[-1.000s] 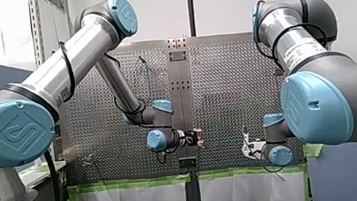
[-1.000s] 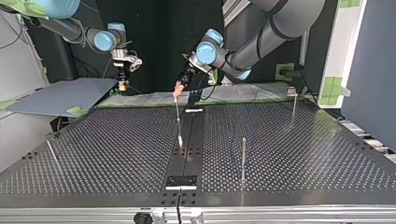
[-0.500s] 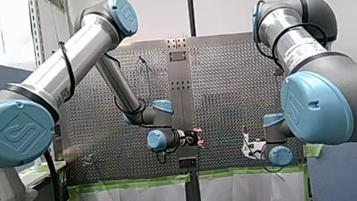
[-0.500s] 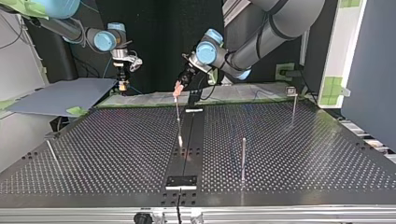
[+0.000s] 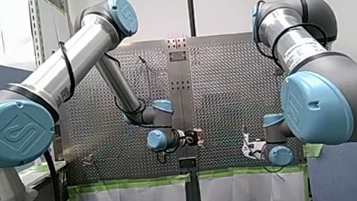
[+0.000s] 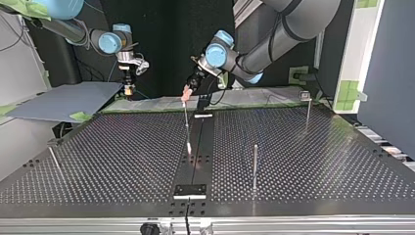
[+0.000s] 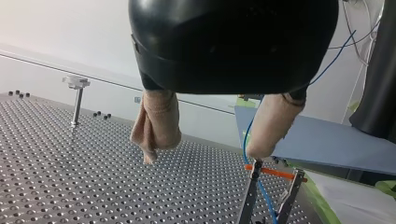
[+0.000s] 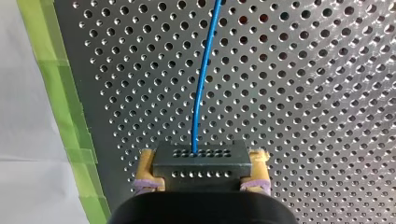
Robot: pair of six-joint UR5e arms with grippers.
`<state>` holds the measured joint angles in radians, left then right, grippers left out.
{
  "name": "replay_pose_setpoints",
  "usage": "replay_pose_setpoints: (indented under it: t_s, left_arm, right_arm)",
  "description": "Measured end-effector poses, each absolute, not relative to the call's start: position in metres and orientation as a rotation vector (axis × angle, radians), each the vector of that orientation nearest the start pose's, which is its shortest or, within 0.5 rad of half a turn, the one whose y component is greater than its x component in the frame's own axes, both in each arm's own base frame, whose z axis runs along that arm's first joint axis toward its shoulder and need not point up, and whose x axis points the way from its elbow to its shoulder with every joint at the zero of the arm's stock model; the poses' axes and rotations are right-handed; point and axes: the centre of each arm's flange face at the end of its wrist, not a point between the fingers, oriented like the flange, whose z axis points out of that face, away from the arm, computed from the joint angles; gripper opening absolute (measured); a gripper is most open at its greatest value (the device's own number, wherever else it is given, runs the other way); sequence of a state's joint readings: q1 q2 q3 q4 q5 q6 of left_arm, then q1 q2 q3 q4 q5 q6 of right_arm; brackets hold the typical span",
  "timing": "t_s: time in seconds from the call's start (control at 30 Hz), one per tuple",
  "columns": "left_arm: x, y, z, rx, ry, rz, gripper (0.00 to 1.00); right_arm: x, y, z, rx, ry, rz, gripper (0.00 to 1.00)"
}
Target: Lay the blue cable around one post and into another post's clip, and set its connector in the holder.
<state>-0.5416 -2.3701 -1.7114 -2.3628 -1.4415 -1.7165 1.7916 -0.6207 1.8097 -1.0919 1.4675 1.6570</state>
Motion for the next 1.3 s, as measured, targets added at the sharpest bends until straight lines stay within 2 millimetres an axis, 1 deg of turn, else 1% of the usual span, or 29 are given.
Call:
replay_pose_setpoints:
  t_s: [0.4,0.5,0.83,1.0,1.17,1.3]
  left_arm:
    - [0.455,-0.442,0.028,0.436,1.719,-0.602,0.98]
    - [0.453,-0.439,0.032,0.431,1.727,-0.571,0.98]
    - [0.423,-0.432,0.053,0.465,1.737,-0.460,0.98]
    - [0.404,-0.426,0.064,0.447,1.753,-0.431,0.98]
    - [0.386,-0.408,0.075,0.395,1.810,-0.393,0.98]
    - [0.380,-0.394,0.084,0.328,1.819,-0.376,0.98]
  right_arm:
    - [0.268,-0.535,-0.063,1.493,-1.183,1.454,0.00]
    - [0.268,-0.535,-0.063,1.493,-1.183,1.454,0.00]
    - [0.268,-0.535,-0.063,1.496,-1.187,1.453,0.00]
    - [0.268,-0.534,-0.063,1.496,-1.187,1.454,0.00]
    - [0.271,-0.533,-0.063,1.502,-1.181,1.461,0.00]
    - [0.274,-0.532,-0.063,1.506,-1.180,1.469,0.00]
